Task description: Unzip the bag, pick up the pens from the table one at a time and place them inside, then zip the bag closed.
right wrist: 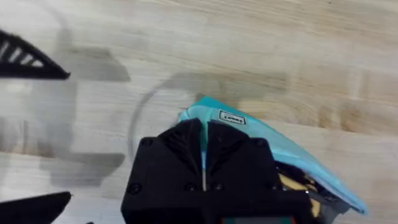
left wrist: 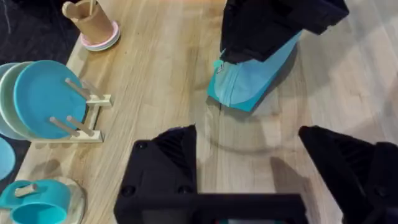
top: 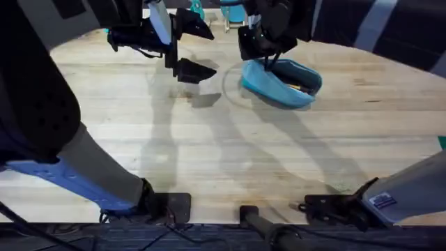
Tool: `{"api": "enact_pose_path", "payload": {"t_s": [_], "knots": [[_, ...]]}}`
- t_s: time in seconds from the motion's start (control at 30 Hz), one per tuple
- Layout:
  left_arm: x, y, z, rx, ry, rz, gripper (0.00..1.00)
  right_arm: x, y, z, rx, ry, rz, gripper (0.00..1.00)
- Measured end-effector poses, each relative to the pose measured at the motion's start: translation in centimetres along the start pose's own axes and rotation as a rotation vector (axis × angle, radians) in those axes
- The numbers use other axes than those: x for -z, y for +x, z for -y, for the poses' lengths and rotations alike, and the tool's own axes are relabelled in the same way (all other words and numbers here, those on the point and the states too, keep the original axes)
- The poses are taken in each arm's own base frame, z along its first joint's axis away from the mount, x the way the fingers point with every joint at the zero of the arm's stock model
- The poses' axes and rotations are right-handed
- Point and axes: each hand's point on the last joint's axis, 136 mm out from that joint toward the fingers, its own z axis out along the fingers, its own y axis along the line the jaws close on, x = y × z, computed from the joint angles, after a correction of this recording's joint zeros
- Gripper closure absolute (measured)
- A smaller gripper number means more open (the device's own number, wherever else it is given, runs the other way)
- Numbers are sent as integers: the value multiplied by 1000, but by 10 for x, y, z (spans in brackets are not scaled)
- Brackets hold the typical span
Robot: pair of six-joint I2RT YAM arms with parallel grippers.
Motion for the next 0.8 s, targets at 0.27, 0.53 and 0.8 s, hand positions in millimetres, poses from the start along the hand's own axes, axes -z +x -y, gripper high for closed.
{"api": "enact_pose_path", "payload": {"t_s": [0.27,0.53,0.8], "knots": [[0,0,0,0,0,0,6,6,7,-17,133,-19,-2,970],[0,0,0,0,0,0,6,9,3,-16,168,20,26,971],[0,0,0,0,0,0,6,10,2,-14,174,33,32,971]]}}
